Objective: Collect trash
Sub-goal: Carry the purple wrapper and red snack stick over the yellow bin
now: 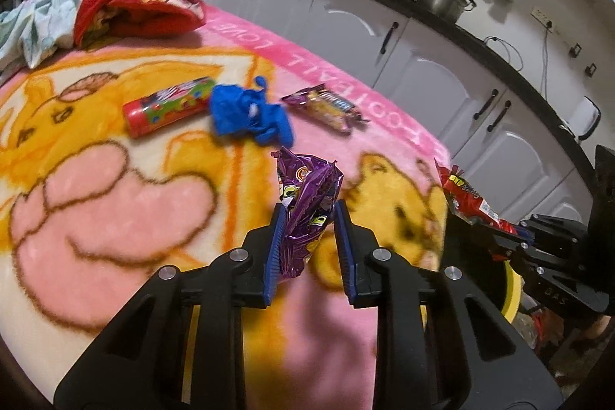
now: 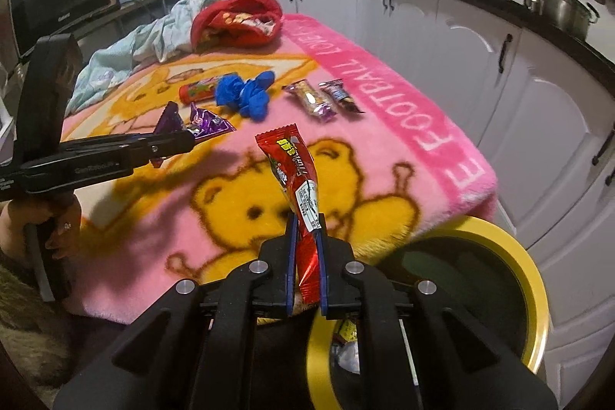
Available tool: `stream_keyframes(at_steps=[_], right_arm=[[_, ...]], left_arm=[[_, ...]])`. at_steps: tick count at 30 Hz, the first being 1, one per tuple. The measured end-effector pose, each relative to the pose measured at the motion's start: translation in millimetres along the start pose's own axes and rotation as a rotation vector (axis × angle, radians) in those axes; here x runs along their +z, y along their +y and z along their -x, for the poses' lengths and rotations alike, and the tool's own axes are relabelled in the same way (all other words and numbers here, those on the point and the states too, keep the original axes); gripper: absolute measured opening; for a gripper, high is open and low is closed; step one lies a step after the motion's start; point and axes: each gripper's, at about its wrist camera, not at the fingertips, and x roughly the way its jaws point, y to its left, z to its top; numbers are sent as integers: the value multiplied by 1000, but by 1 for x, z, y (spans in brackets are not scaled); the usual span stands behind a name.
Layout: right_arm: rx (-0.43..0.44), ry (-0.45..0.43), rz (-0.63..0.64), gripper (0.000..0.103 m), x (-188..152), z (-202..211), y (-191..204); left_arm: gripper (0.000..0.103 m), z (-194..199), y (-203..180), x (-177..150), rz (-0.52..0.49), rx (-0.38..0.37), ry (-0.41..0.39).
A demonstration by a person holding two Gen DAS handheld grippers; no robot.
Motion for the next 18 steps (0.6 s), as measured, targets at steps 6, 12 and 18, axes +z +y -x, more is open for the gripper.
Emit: stream_keyframes(at_steps=[6,12,18], right_arm=[[-26,-43,-47,9,-7,24,-17],[-52,-82,-88,9,-14,43,-31],[-82,-123,-136,9,-21,65,-46]], left_arm=[[19,4,-23,4,-36,-26,-16],[19,6,-46,7,-70,-52,-29],[19,9,-65,11,-95,-82,-43]])
